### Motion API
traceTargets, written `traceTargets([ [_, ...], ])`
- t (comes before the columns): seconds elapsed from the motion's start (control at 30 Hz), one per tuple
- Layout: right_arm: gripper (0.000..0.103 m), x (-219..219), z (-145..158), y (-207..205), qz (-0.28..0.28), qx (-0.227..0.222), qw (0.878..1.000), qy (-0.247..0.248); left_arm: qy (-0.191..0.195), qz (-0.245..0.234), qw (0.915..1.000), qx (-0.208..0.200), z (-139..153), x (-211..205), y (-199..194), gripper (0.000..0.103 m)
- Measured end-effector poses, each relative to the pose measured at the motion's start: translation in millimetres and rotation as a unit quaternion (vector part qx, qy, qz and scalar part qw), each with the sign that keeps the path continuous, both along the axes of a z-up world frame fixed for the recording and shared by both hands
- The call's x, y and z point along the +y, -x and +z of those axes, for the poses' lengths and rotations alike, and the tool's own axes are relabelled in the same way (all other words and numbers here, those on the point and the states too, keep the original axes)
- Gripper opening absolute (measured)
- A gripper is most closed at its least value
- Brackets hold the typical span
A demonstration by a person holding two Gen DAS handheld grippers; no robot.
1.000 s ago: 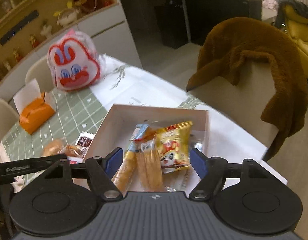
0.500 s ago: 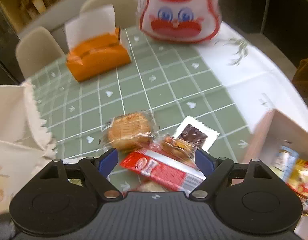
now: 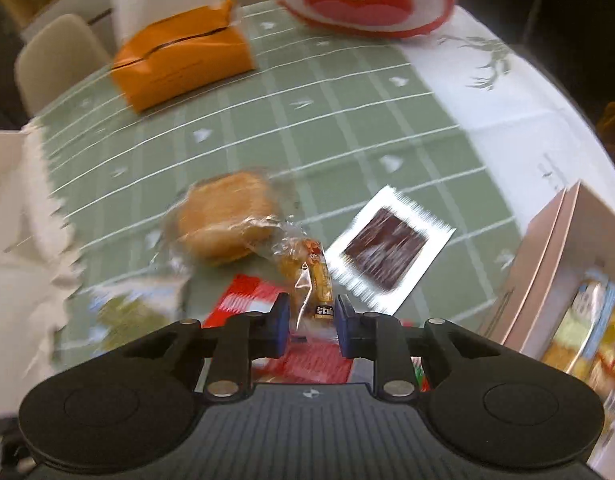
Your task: Organize snacks
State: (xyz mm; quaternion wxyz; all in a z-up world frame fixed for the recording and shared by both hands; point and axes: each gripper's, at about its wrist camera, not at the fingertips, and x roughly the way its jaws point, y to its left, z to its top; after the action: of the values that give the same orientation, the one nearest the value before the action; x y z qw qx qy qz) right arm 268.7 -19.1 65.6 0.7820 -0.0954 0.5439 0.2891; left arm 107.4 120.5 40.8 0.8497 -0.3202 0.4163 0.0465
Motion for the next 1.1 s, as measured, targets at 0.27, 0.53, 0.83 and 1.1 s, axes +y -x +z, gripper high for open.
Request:
traceTargets([
  [0.27, 0.023, -32, 8, 64, 0.001, 0.032, 0.999, -0.038, 0.005, 0.001, 1.0000, -0.003, 2, -6, 3, 0.030],
  [0.53, 0.075, -67, 4, 111, -0.006, -0.047, 0.999, 0.009, -0.004, -0.013, 0.9999, -0.001, 5, -17, -3, 0.030],
  [0.83, 0.087, -59, -24, 93, -0.075, -0.040, 0.996, -0.018, -0.038, -0.027, 0.9989, -0.007, 19, -27, -13, 0.030],
  [1.1, 0.045, -78, -17, 109, -0.031, -0.033, 0.998, -0.047, -0.067, -0.037, 0.9971, -0.006, 24, -23, -31, 0.030],
])
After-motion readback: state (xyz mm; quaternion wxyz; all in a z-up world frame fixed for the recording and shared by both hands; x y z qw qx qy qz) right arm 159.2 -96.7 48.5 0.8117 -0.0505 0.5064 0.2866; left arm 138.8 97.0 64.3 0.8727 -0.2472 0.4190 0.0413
